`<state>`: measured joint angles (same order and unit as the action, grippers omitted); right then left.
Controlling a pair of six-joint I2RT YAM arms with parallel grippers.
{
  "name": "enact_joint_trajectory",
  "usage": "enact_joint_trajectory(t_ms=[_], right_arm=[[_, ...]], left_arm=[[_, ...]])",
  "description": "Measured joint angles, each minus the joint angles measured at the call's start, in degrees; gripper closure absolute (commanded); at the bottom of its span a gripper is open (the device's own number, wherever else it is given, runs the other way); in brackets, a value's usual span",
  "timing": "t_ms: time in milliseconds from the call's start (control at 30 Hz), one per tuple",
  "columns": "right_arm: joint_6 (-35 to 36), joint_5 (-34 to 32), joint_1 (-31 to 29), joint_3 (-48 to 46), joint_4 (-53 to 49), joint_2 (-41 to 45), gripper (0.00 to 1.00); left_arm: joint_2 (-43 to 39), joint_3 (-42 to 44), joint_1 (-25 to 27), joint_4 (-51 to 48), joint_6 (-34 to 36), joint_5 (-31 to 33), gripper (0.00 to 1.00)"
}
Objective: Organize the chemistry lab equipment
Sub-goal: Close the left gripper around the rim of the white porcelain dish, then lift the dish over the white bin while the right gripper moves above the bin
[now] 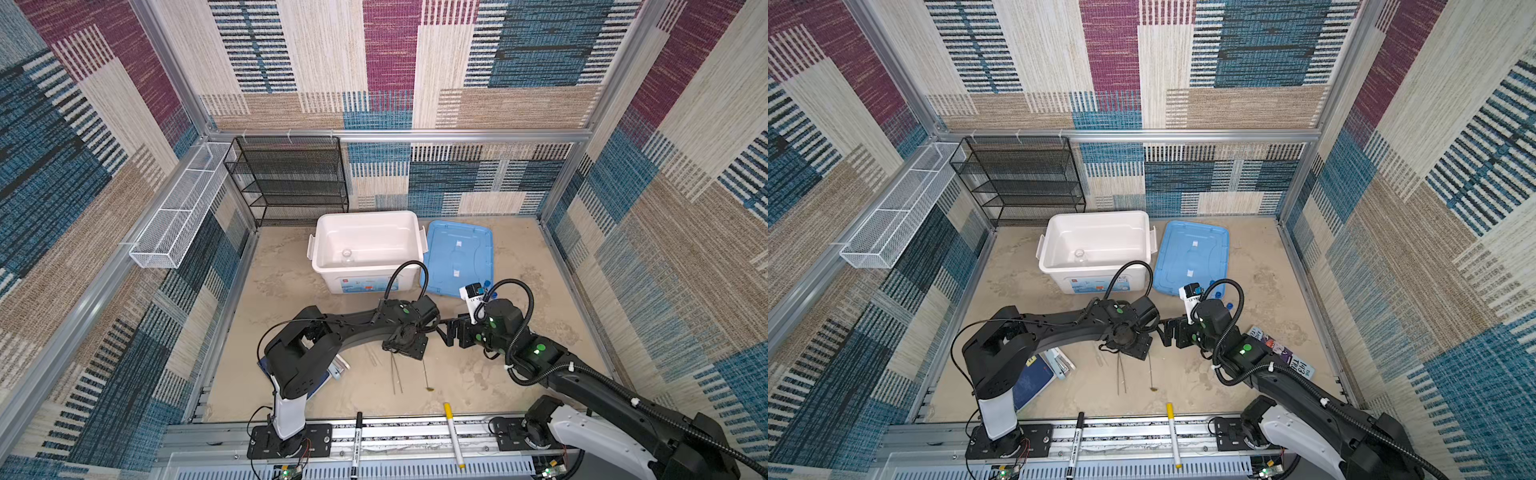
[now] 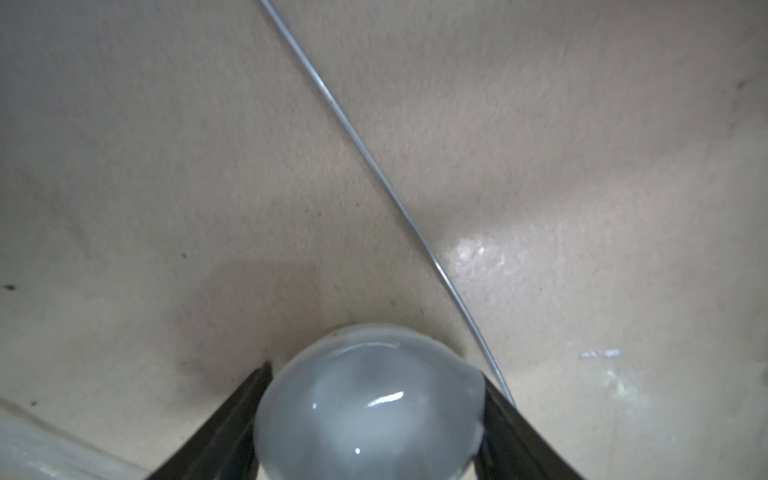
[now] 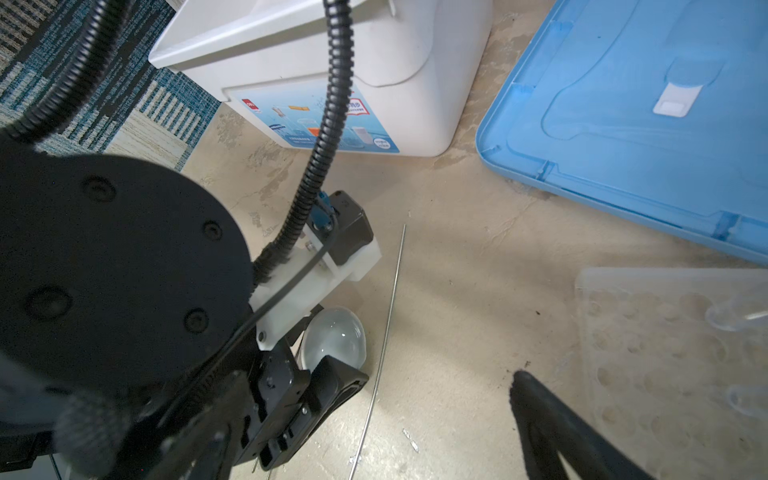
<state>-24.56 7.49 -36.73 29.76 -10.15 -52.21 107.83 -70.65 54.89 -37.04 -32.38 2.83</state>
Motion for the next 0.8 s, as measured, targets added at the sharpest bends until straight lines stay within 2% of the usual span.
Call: enact_joint_trajectory(t_ms=[467, 800], right_arm=[[0.0, 0.0, 0.0, 0.0, 0.1, 0.0, 0.01], [0.0, 2.4, 0.0, -0.5, 1.6, 0.1, 0.0]], left_arm=[[-0.4, 0.3, 0.0, 0.3, 0.0, -0.1, 0.37], [-1.8, 0.6, 0.0, 0.1, 0.0, -0.1, 0.38]])
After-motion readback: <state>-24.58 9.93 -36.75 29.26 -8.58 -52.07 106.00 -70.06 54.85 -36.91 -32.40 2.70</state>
